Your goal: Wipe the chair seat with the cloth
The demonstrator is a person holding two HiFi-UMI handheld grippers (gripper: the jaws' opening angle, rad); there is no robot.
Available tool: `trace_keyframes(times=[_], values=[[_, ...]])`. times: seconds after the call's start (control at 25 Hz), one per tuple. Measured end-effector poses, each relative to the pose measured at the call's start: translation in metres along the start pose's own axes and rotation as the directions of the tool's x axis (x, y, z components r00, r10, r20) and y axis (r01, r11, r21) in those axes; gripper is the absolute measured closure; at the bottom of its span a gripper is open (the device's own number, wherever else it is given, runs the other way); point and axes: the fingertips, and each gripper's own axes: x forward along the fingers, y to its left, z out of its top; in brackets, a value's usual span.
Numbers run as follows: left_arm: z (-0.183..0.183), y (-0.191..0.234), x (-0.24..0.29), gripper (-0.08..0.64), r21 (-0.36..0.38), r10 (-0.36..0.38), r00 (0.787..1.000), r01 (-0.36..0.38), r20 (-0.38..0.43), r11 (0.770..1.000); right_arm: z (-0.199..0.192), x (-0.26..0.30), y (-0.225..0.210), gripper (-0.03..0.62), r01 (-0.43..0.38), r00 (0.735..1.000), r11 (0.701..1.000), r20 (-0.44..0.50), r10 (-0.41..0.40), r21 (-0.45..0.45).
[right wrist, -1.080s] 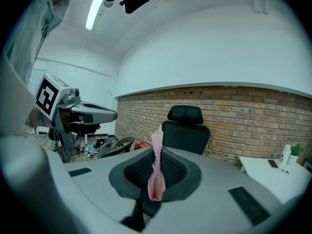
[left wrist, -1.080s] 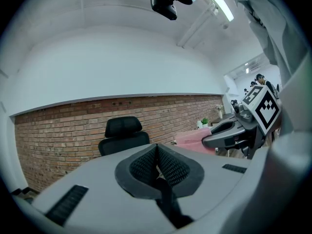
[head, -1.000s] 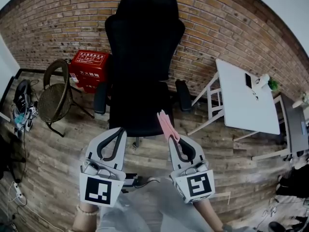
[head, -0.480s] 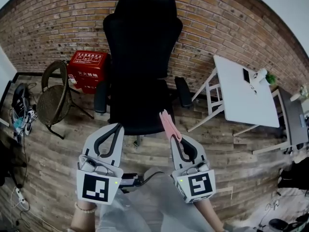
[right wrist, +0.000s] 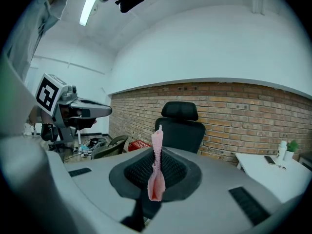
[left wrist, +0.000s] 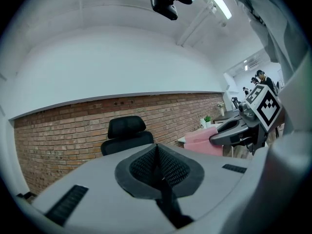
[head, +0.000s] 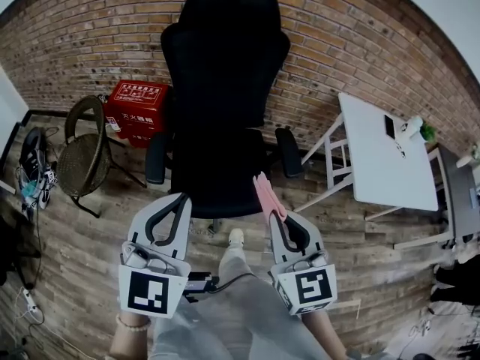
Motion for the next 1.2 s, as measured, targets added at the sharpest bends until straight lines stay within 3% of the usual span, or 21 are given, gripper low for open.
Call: trace_keyframes(times=[0.32,0.52,0.88,1.2], values=[[-0.007,0.026,0.081,0.541,0.023,0.037,0.999,-0.036,-0.029,0.999,0.004,0.077,-0.053,0.537,-0.064,0.998,0.998,0.012,0.064,0.009],[-0.014,0.044,0.137,0.541,-0.16,0.122,0.991,-0.13,-0.059,0.979,0.009,0.128,-0.096,0.537,-0.106,0.994,0.994,-0.002,0.106,0.012],[-0.034,0.072,0.234,0.541,-0.19,0.178,0.977,-0.198,-0.117,0.962,0.001,0.215,-0.164,0.537,-0.186,0.981,0.983,-0.051,0.186,0.013],[-0.065,0.074,0.291,0.541,-0.205,0.177,0.964,-0.218,-0.2,0.954,-0.035,0.261,-0.195,0.537,-0.248,0.961,0.967,-0.109,0.253,0.057]])
